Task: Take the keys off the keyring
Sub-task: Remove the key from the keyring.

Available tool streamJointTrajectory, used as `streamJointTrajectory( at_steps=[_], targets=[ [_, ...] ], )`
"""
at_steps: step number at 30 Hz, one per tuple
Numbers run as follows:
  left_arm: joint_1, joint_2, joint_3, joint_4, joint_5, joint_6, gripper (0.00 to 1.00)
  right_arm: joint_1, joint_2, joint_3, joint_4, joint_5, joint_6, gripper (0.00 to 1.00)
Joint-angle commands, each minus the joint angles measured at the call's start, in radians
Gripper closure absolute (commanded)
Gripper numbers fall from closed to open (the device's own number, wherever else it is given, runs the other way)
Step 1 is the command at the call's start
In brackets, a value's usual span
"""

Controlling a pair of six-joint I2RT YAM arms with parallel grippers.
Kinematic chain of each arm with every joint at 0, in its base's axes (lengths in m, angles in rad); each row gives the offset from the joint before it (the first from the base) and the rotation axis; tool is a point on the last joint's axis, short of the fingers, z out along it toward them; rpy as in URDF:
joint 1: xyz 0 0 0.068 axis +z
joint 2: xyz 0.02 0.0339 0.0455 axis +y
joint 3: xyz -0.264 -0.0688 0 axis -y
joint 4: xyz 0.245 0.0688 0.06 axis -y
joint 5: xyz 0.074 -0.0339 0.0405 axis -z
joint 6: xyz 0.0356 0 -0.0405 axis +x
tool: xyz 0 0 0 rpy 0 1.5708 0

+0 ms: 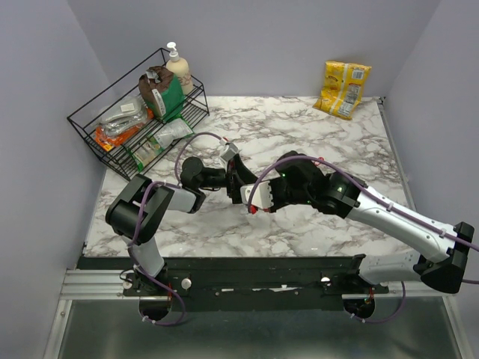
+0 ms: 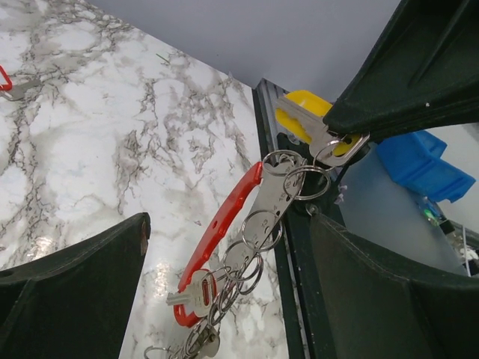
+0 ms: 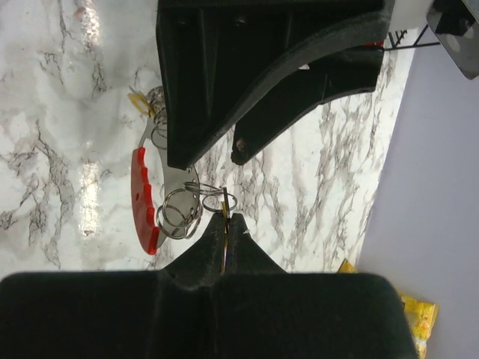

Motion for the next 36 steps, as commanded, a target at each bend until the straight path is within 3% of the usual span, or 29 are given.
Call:
streamJointTrajectory(
  at_steps=[1, 8, 13, 28, 36],
  targets=[
    [0.004, -0.031, 0.04, 0.362, 0.04, -0.053, 0.06, -0.004, -0.02, -0.009, -0.019, -0.084, -0.034, 0.99],
    [0.002, -0.066, 0.054, 0.362, 0.04, -0.09, 0.06, -0.003, -0.007, 0.001, -0.036, -0.033, -0.094, 0.99],
    [-0.004, -0.052, 0.068, 0.363, 0.06, -0.101, 0.23, -0.003, -0.002, 0.053, -0.073, -0.048, -0.09, 0.99],
    [-0.035, -0.054, 0.08, 0.364, 0.083, -0.113, 0.23, -0.001, 0.044, 0.084, -0.047, 0.018, -0.077, 0.99],
    [-0.05, -0.074, 0.08, 0.364, 0.084, -0.127, 0.35, -0.001, 0.068, 0.103, -0.035, 0.031, -0.061, 0.99]
  ],
)
